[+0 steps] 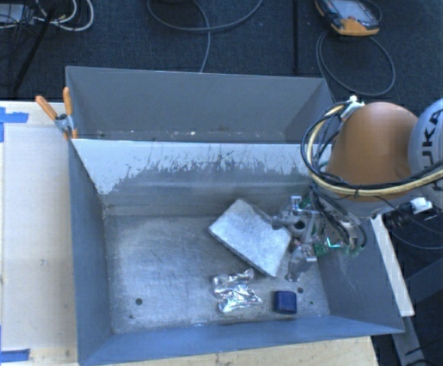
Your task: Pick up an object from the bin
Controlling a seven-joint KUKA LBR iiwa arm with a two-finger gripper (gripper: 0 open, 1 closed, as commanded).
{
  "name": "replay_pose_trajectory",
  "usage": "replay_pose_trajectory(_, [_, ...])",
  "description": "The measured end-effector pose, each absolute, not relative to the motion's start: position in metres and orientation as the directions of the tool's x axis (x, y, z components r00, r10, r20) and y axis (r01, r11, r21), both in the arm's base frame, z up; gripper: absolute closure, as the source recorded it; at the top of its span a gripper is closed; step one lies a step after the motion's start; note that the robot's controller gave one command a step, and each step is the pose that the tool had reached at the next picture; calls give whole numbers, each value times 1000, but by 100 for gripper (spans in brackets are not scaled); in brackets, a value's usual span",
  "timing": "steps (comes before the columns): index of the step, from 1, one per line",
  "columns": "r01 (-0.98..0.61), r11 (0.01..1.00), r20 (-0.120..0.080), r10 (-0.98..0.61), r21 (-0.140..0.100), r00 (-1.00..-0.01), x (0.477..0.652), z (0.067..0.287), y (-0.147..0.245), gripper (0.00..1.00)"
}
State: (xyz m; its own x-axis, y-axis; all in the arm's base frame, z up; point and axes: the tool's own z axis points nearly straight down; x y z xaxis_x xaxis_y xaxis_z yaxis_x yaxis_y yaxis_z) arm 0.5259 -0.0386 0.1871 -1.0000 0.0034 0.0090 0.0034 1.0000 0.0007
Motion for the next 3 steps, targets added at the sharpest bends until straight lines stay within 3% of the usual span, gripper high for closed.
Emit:
replay_pose_trajectory(1, [-299,954,-5,-299,-1,-954,479,83,3,0])
replay_pose_trajectory(2, [-326,946,4,-326,1,-946,510,71,12,0])
replay_pose_trajectory(3, [-327,945,-4,-327,-1,-945,511,73,12,100])
